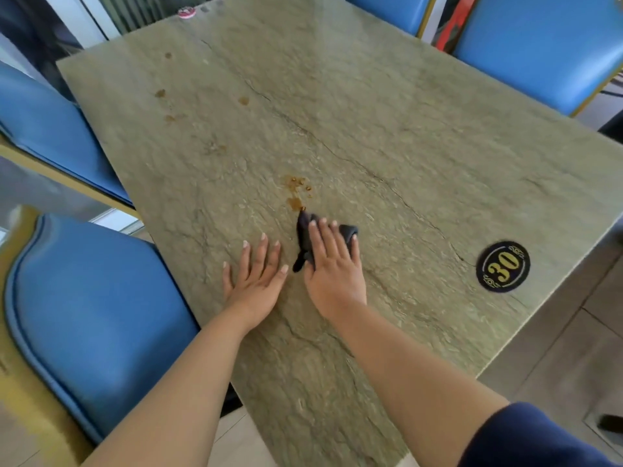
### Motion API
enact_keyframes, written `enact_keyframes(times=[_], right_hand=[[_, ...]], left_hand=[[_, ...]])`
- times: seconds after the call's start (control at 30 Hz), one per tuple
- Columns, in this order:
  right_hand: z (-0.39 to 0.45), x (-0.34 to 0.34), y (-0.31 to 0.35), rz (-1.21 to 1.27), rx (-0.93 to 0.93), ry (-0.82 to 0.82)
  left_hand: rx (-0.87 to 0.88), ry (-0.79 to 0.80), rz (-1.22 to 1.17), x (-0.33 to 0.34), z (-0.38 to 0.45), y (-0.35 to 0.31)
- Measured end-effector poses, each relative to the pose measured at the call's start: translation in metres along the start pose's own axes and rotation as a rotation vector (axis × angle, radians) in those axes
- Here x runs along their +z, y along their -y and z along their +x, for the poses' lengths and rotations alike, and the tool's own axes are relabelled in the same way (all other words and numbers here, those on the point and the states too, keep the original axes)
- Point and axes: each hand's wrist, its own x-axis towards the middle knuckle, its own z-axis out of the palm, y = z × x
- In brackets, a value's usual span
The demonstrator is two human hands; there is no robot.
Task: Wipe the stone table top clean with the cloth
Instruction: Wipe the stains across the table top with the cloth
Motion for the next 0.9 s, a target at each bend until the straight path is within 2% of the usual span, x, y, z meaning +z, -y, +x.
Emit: enact_keyframes(times=[0.1,0.17,0.27,0.4,0.5,0.63,0.73,0.8,0.83,0.9], right_hand=[[-0.03,-0.006,-0.019,0.016,-0.052,-0.011],[-0.034,-0.013,-0.042,0.022,0.075,-0.052],[-0.032,-0.019,-0.056,0.033,0.364,-0.117],[-0.026,-0.006,-0.011,0.024,0.586,-0.091],[-0.017,0.009,0.044,0.034,0.544,-0.09],[-0.013,0.03,0.106,0.076,0.383,-0.081],[-0.043,0.043,0.125,0.02,0.143,-0.058],[-0.07,0.044,0.111,-0.039,-0.038,-0.004],[-0.081,0.043,0.1,-0.066,-0.058,0.005],[-0.093,0.037,0.081,-0.075,0.127,-0.049]], left_hand=[[0.014,-0.011,-0.002,-0.001,-0.001,0.001],[0.027,-0.035,-0.026,-0.002,-0.004,0.002],[0.065,-0.167,0.023,-0.011,-0.005,0.005],[0.233,-0.274,0.122,-0.037,0.012,0.014],[0.336,-0.195,0.165,-0.059,0.033,0.029],[0.253,-0.017,0.252,-0.085,0.061,0.057],[0.179,0.125,0.212,-0.088,0.073,0.063],[0.177,0.161,0.219,-0.087,0.076,0.06],[0.176,0.182,0.225,-0.089,0.076,0.059],[0.188,0.22,0.236,-0.093,0.078,0.057]])
